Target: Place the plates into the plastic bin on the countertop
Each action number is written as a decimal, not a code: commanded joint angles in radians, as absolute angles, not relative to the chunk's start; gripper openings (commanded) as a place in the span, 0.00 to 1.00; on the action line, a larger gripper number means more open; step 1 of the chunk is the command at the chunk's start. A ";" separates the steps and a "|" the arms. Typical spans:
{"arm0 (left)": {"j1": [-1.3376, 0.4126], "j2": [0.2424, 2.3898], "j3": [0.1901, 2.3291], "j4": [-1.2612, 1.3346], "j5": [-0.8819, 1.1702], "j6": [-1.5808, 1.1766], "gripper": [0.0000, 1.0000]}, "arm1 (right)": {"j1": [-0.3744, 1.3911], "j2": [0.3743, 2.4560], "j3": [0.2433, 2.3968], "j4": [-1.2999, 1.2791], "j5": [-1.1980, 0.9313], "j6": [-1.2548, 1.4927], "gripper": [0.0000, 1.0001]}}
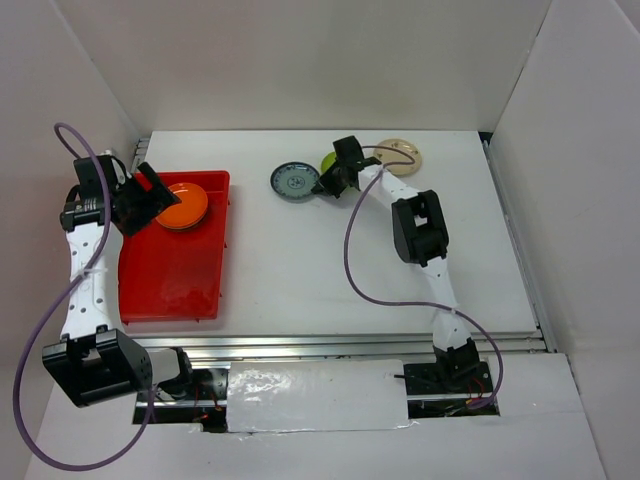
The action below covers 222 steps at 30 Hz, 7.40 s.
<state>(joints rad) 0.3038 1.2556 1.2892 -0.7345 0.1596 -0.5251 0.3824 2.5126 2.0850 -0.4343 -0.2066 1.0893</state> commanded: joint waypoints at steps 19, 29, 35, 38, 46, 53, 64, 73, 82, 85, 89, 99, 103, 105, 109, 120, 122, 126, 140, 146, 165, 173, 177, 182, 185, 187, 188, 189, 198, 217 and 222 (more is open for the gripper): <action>0.011 1.462 1.362 -0.560 0.416 -0.575 0.99 | 0.546 1.724 1.322 0.064 -0.385 0.888 0.00; -0.049 1.476 1.370 -0.512 0.437 -0.606 0.70 | 0.540 1.778 1.321 0.212 -0.633 0.968 0.00; -0.084 1.506 1.384 -0.517 0.405 -0.620 0.09 | 0.541 1.801 1.351 0.242 -0.664 0.999 0.00; -0.071 1.500 1.390 -0.525 0.297 -0.658 0.00 | 0.526 1.815 1.350 0.238 -0.660 1.009 0.63; 0.286 1.427 1.261 -0.421 -0.016 -0.929 0.00 | 0.446 1.694 1.164 0.061 -0.356 0.904 1.00; 0.360 1.623 1.330 -0.393 -0.015 -0.963 0.00 | 0.397 1.651 1.068 0.075 -0.393 0.865 1.00; 0.367 1.663 1.402 -0.451 0.017 -0.927 0.99 | 0.345 1.652 1.077 0.042 -0.416 0.827 1.00; 0.259 1.659 1.523 -0.736 -0.077 -0.798 0.99 | 0.236 1.929 1.345 -0.185 -0.169 0.905 1.00; 0.164 1.596 1.620 -0.845 -0.123 -0.720 0.99 | 0.160 2.188 1.679 -0.360 -0.107 0.959 1.00; 0.130 1.466 1.530 -0.821 -0.097 -0.644 0.99 | 0.152 2.285 1.803 -0.393 -0.135 0.974 0.99; 0.110 1.313 1.410 -0.789 -0.092 -0.589 0.99 | 0.141 2.404 1.972 -0.463 -0.155 0.988 0.85; 0.104 1.229 1.299 -0.732 -0.017 -0.566 0.99 | 0.138 2.505 2.103 -0.494 -0.198 1.031 0.00; 0.074 1.218 1.240 -0.642 0.136 -0.554 0.99 | 0.197 2.297 1.887 -0.404 -0.088 0.973 0.00; 0.042 1.235 1.247 -0.582 0.247 -0.551 0.99 | 0.245 2.110 1.735 -0.387 0.030 0.919 0.00; -0.099 1.344 1.330 -0.507 0.403 -0.571 0.99 | 0.388 1.847 1.533 -0.385 0.259 0.781 0.00; -0.213 1.560 1.408 -0.454 0.457 -0.624 0.98 | 0.466 1.522 1.149 -0.042 -0.379 0.742 0.00; -0.213 1.559 1.410 -0.451 0.454 -0.623 0.89 | 0.462 1.520 1.141 -0.008 -0.469 0.759 0.00; -0.215 1.555 1.414 -0.437 0.443 -0.627 0.34 | 0.459 1.548 1.137 0.063 -0.609 0.793 0.00; -0.019 1.468 1.401 -0.558 -0.070 -0.822 0.00 | 0.295 1.543 1.048 0.026 -0.461 0.833 1.00; 0.222 1.451 1.247 -0.459 -0.167 -1.008 0.00 | 0.223 1.502 0.993 -0.023 -0.439 0.755 1.00; 0.315 1.597 1.430 -0.704 -0.193 -0.965 0.99 | 0.134 1.589 1.140 -0.141 -0.378 0.713 1.00; 0.278 1.407 1.325 -0.699 -0.057 -0.766 0.99 | -0.057 1.952 1.403 -0.256 -0.028 0.902 1.00; 0.238 1.342 1.293 -0.701 0.012 -0.654 0.99 | -0.098 2.149 1.621 -0.343 -0.083 0.907 1.00; 0.232 1.252 1.252 -0.693 0.067 -0.571 0.99 | -0.130 2.307 1.825 -0.385 -0.144 0.919 0.98; 0.224 1.235 1.210 -0.675 0.133 -0.552 0.99 | -0.144 2.407 1.969 -0.440 -0.204 0.939 0.94; 0.222 1.229 1.184 -0.667 0.150 -0.552 0.99 | -0.149 2.500 2.107 -0.480 -0.230 0.943 0.89; 0.221 1.229 1.183 -0.663 0.149 -0.552 0.99 | -0.149 2.531 2.164 -0.533 -0.239 0.946 0.87; 0.221 1.230 1.181 -0.661 0.147 -0.551 0.99 | -0.152 2.564 2.207 -0.551 -0.276 0.951 0.82; 0.221 1.236 1.203 -0.650 0.179 -0.540 0.99 | -0.156 2.629 2.282 -0.523 -0.322 0.991 0.11; -0.210 1.511 1.454 -0.393 0.543 -0.646 0.99 | 0.262 1.563 1.330 -0.209 -0.359 0.680 0.00; -0.256 1.479 1.390 -0.284 0.563 -0.709 0.99 | 0.290 1.496 1.266 -0.170 -0.435 0.701 0.00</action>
<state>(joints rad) -0.2401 1.5135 1.3972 -0.3908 0.5079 -0.6632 0.2752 1.5135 1.3079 -0.2234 -0.3328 0.7013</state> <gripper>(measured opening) 0.993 0.027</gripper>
